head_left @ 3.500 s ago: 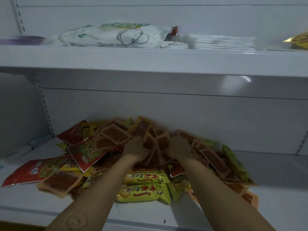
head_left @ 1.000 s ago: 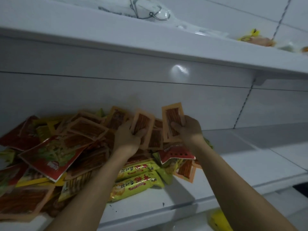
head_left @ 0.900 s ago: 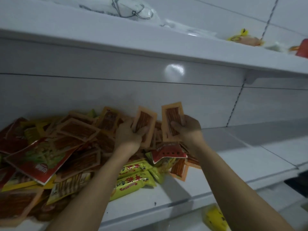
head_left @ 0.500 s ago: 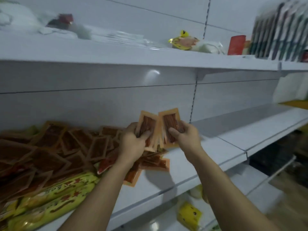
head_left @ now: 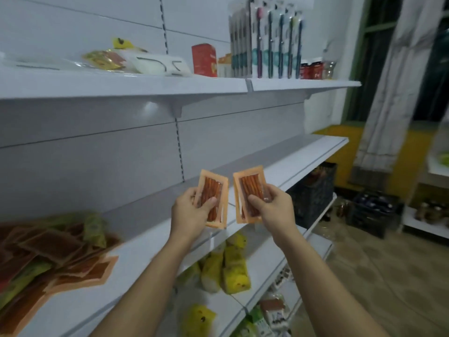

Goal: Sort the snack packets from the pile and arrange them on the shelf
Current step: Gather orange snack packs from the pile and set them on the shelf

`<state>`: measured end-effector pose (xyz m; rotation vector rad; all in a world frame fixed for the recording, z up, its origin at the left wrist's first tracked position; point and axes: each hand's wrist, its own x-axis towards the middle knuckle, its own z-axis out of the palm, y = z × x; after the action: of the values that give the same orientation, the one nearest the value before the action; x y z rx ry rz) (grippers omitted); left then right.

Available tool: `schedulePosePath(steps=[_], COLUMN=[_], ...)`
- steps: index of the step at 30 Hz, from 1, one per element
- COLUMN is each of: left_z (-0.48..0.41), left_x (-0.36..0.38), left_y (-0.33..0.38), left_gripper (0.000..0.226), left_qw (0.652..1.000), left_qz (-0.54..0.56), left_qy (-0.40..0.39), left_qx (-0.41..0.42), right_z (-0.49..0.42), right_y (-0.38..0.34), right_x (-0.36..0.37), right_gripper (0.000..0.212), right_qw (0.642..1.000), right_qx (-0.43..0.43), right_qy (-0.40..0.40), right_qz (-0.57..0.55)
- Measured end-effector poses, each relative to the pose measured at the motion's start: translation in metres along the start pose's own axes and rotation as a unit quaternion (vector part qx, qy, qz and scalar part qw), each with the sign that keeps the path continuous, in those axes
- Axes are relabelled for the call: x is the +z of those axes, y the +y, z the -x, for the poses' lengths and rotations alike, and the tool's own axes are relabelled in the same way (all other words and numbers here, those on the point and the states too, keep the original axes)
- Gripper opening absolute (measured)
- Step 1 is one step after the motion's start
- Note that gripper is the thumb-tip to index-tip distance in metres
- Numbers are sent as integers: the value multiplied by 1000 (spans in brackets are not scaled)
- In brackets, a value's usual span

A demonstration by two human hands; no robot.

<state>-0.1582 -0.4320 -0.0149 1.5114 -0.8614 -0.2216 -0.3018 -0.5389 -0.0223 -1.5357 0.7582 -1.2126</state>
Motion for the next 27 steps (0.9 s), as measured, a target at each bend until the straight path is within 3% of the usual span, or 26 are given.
schedulePosePath(steps=[17, 27], left_z=[-22, -95], left_x=[254, 409], left_y=[-5, -18], left_gripper=[19, 23], left_qw=[980, 958], left_qz=[79, 108], left_qy=[-183, -264], left_qx=[-21, -35], right_z=[-65, -176], right_y=[46, 92], right_x=[-206, -289], right_gripper=[22, 25], right_qw=[979, 960], right_qx=[24, 67], right_qy=[167, 239], right_qz=[111, 131])
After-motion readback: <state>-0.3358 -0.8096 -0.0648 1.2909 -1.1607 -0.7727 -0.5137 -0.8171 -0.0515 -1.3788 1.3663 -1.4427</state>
